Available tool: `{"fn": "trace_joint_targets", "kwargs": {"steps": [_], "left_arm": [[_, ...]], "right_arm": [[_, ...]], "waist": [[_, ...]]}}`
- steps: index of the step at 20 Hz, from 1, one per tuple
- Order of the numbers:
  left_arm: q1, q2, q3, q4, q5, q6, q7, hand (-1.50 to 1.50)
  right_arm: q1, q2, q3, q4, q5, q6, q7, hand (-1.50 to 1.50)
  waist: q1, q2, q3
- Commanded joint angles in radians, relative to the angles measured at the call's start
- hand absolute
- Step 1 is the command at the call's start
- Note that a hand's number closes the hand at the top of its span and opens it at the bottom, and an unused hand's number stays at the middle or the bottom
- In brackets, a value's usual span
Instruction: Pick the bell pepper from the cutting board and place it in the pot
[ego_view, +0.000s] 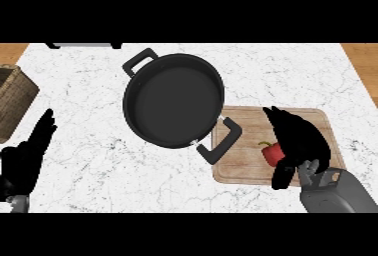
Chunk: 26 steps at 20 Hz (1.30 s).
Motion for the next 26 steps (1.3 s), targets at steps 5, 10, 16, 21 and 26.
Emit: {"fn": "trace_joint_targets", "kwargs": {"steps": [5, 10, 16, 21, 26], "left_arm": [[0.001, -0.057, -0.002, -0.041, -0.06, -0.003, 0.052, 0.0], [-0.054, -0.079, 0.043, 0.035, -0.082, -0.032, 0.004, 0.0], [-0.002, -0.083, 0.067, -0.022, -0.092, -0.086, 0.042, 0.0], [0.037, -0.11, 0.091, -0.11, -0.116, -0.096, 0.083, 0.0], [-0.016, -0.103, 0.128, -0.055, -0.124, -0.114, 0.074, 0.0]], "right_arm": [[-0.01, 0.08, -0.007, 0.113, 0.095, 0.026, 0.024, -1.5], [0.025, 0.112, 0.003, 0.13, 0.172, 0.016, 0.007, -1.5], [0.003, 0.141, -0.031, 0.305, 0.25, -0.084, -0.113, -1.5], [-0.009, 0.12, -0.1, 0.273, 0.223, 0.025, -0.162, -1.5], [-0.005, 0.127, -0.043, 0.256, 0.286, 0.004, -0.219, 1.5]], "waist": [[0.0, 0.0, 0.0], [-0.004, 0.0, 0.0], [0.001, 0.001, 0.0], [-0.001, 0.0, 0.0], [-0.003, 0.0, 0.0]]}}
